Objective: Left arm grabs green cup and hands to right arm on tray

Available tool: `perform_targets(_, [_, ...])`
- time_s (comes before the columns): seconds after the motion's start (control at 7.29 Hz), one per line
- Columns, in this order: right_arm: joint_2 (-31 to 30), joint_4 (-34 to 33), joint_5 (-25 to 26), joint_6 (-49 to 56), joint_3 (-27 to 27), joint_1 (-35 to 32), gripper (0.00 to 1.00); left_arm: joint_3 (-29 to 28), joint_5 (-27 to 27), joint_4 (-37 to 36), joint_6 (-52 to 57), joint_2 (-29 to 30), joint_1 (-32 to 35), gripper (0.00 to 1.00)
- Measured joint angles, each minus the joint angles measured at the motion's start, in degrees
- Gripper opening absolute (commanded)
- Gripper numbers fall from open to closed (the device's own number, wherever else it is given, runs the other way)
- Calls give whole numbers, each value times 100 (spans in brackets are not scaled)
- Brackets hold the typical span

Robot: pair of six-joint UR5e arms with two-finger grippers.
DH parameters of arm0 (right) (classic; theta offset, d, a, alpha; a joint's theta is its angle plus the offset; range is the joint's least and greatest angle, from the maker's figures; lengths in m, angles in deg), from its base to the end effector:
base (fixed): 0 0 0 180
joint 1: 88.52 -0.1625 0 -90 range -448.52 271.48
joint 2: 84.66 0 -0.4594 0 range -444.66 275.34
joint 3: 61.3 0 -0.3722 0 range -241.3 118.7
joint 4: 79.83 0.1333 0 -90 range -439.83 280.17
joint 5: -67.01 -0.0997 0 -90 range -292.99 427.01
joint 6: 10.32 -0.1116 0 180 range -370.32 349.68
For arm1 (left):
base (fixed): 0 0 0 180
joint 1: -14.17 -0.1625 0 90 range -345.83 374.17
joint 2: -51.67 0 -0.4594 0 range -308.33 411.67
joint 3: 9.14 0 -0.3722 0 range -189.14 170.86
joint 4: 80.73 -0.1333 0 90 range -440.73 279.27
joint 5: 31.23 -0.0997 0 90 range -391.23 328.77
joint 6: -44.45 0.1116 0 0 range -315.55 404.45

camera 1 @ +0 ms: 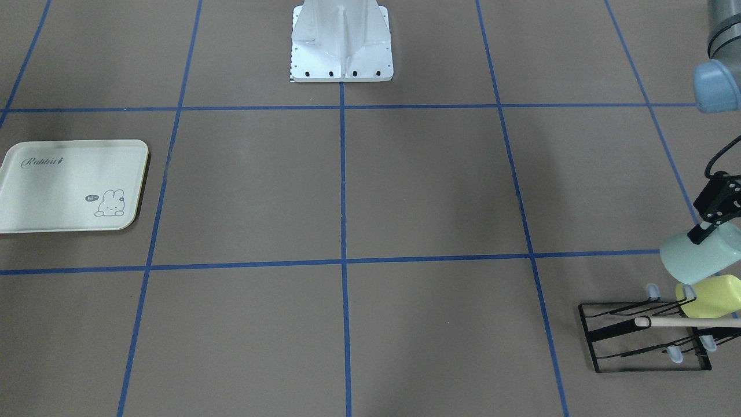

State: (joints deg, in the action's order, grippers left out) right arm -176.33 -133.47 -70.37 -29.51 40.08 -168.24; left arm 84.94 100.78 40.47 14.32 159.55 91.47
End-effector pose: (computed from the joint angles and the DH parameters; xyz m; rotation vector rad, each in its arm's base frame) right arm -0.0348 -0.4785 0.5396 0.5314 -0.9444 -0.1921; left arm 0.0775 -0.6103 0.4305 0.5727 0.9500 0.0675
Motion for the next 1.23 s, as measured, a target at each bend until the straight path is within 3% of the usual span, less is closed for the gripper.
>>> perform_targets(0.27, [12, 8, -6, -395, 136, 16, 100, 629, 110, -304, -778, -22, 17, 0])
perform_targets(0.55, [38, 390, -60, -1449, 369, 144, 100, 1103, 286, -293, -1775, -8, -58, 0])
perform_targets(0.82, [55, 1546, -128, -3070, 401, 351, 100, 1485, 480, -3, -2861, 18, -411, 0])
perform_targets(1.23, [196, 3047, -91, -4972, 404, 626, 100, 1683, 495, 987, -4495, 111, -1063, 0])
